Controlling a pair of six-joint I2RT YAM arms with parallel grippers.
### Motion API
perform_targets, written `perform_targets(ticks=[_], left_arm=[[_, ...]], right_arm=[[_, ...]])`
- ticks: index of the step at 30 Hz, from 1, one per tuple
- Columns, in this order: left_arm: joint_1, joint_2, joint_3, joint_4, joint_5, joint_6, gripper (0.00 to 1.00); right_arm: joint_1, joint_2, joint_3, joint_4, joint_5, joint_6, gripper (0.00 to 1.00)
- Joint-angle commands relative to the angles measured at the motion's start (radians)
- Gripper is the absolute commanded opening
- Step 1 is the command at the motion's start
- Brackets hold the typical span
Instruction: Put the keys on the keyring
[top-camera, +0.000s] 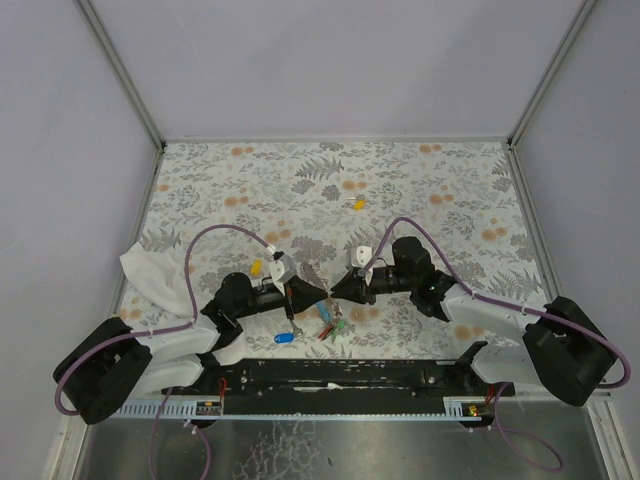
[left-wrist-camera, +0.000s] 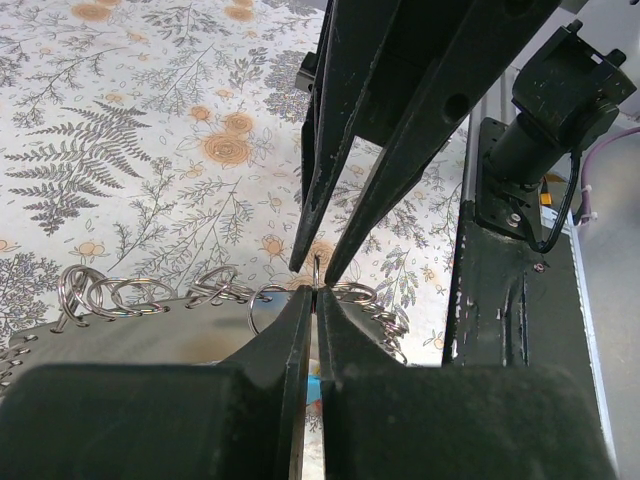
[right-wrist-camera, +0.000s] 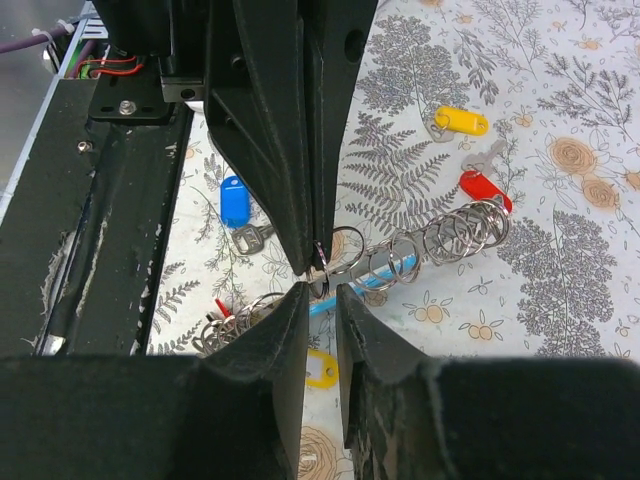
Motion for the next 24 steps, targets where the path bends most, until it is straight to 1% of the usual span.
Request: perform_targets(ticks=[1, 9, 11, 13, 14, 15, 18, 20, 24], left_arm=[[-0.004, -0.002, 0.005, 0.109, 0.02, 0.014, 0.0], [-0.003, 0.006, 0.015, 0.095, 0.036, 0.018, 0.0], [-0.003, 0.012, 0.019, 0.091, 0.043, 0.018, 0.0], [-0.005, 0.012, 0.023, 0.082, 0.044, 0.019, 0.0], [-0.005, 0.008, 0.024, 0.073, 0.043, 0.021, 0.02], [-0.004, -0.003, 0.024, 0.063, 0.037, 0.021, 0.05], [-0.005, -0.038, 0.02, 0.019, 0.005, 0.023, 0.29], [-0.005, -0.064, 0.015, -0.015, -0.024, 0.024, 0.35], [-0.004, -0.119, 0.005, -0.091, -0.122, 0.01, 0.41]], right_arm=[[-0.007, 0.01, 0.049, 0.059, -0.045, 0.01, 0.23], [-0.008, 0.054, 0.084, 0.015, -0.087, -0.003, 0.17], [-0.008, 0.064, 0.099, -0.008, -0.093, -0.017, 0.12], [-0.008, 0.07, 0.11, -0.038, -0.1, -0.033, 0.04], [-0.007, 0.069, 0.114, -0.052, -0.101, -0.044, 0.0], [-0.008, 0.069, 0.118, -0.067, -0.102, -0.055, 0.0], [-0.009, 0.061, 0.127, -0.118, -0.107, -0.099, 0.0], [-0.011, 0.059, 0.138, -0.163, -0.122, -0.132, 0.0], [-0.03, 0.08, 0.193, -0.297, -0.194, -0.217, 0.0]])
